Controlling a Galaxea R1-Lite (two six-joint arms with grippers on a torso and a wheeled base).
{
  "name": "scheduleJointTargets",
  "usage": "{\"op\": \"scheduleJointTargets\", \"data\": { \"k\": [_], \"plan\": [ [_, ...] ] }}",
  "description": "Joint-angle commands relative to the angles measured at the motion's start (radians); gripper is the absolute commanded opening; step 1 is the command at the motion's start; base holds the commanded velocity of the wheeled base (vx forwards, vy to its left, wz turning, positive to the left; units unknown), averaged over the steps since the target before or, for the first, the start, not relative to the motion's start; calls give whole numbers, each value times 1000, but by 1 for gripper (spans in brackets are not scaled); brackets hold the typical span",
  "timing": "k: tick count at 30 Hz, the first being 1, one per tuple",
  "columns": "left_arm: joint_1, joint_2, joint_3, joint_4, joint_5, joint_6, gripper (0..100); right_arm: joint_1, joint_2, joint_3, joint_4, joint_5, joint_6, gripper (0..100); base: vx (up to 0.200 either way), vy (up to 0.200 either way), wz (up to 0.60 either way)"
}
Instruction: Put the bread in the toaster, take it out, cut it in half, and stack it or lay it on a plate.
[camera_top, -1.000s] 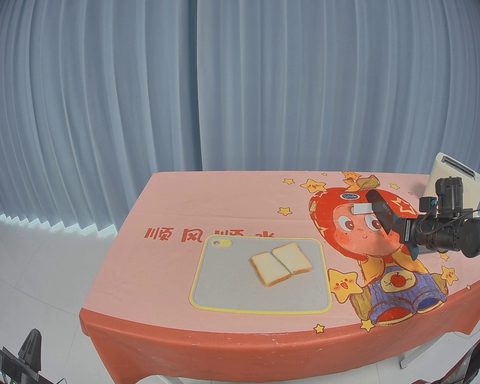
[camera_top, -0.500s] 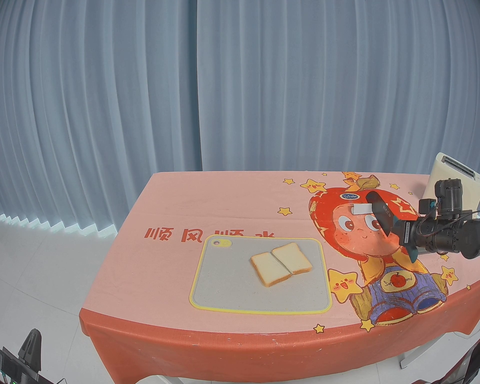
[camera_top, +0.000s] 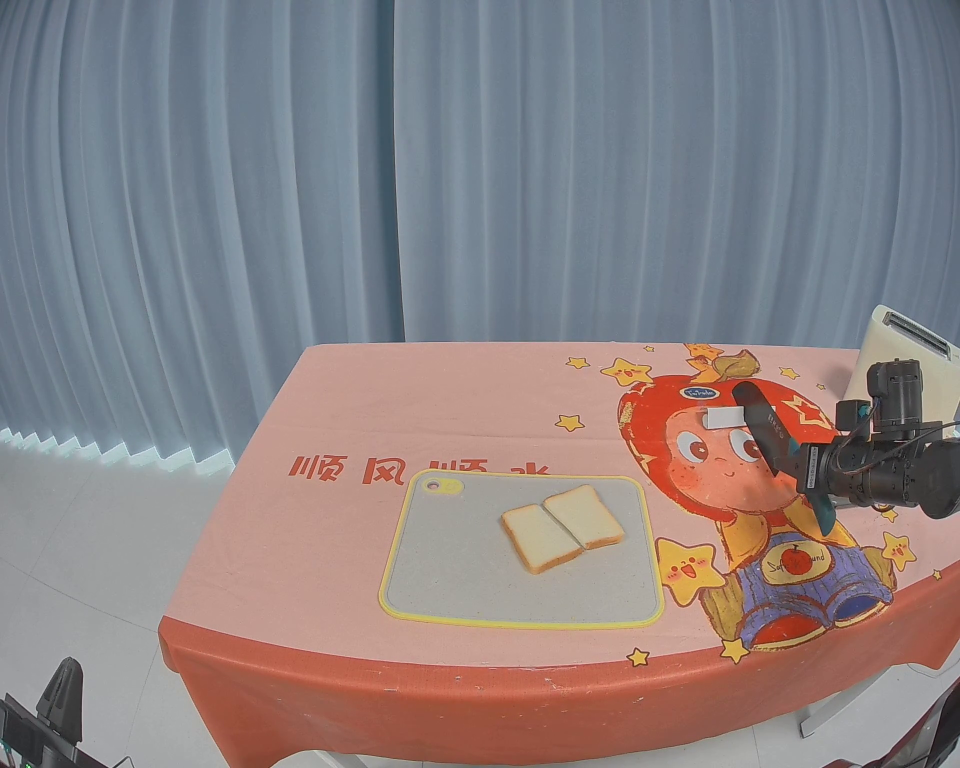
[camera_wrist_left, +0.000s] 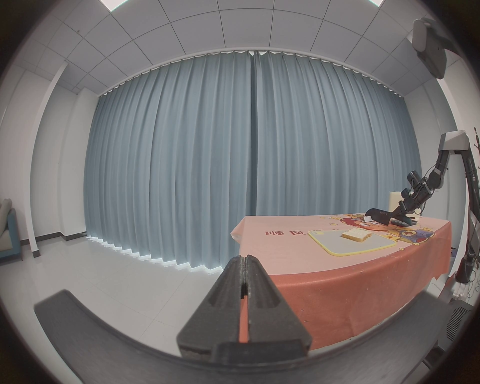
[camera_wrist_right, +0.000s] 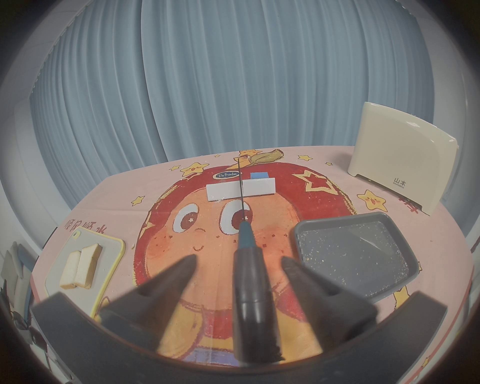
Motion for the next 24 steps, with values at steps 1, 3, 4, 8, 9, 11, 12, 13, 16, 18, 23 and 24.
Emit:
{"op": "scheduleJointTargets", "data": {
  "k": [1, 3, 4, 8, 9, 11, 12, 13, 16, 18, 23, 24],
  "plan": [
    [0, -4, 18, 0, 0, 0, 0, 0, 2, 0, 0, -2, 1, 100, 0, 0, 0],
    [0, -4, 18, 0, 0, 0, 0, 0, 3, 0, 0, -4, -1, 100, 0, 0, 0],
    [0, -4, 18, 0, 0, 0, 0, 0, 2, 0, 0, -5, -1, 100, 0, 0, 0],
    [0, -4, 18, 0, 0, 0, 0, 2, 2, 0, 0, -5, -1, 100, 0, 0, 0],
    [0, -4, 18, 0, 0, 0, 0, 2, 2, 0, 0, -5, -1, 100, 0, 0, 0],
    [0, -4, 18, 0, 0, 0, 0, 2, 2, 0, 0, -5, -1, 100, 0, 0, 0],
    [0, -4, 18, 0, 0, 0, 0, 2, 0, -1, 0, -5, -1, 100, 0, 0, 0],
    [0, -4, 18, 0, 0, -2, 0, 2, 0, -1, 0, -5, 1, 100, 0, 0, 0],
    [0, -4, 18, 0, 0, 0, 0, 0, -3, -3, -1, -7, -1, 100, 0, 0, 0],
    [0, -4, 18, 0, 0, 0, 0, -1, -9, -9, -1, -10, -2, 100, 0, 0, 0],
    [0, -4, 18, 0, 0, 0, 0, 0, -57, -20, -12, -11, -6, 100, 0, 0, 0],
    [0, -4, 18, 0, 0, 0, 0, 5, -90, -17, -40, -11, -7, 100, 0, 0, 0]
  ]
}}
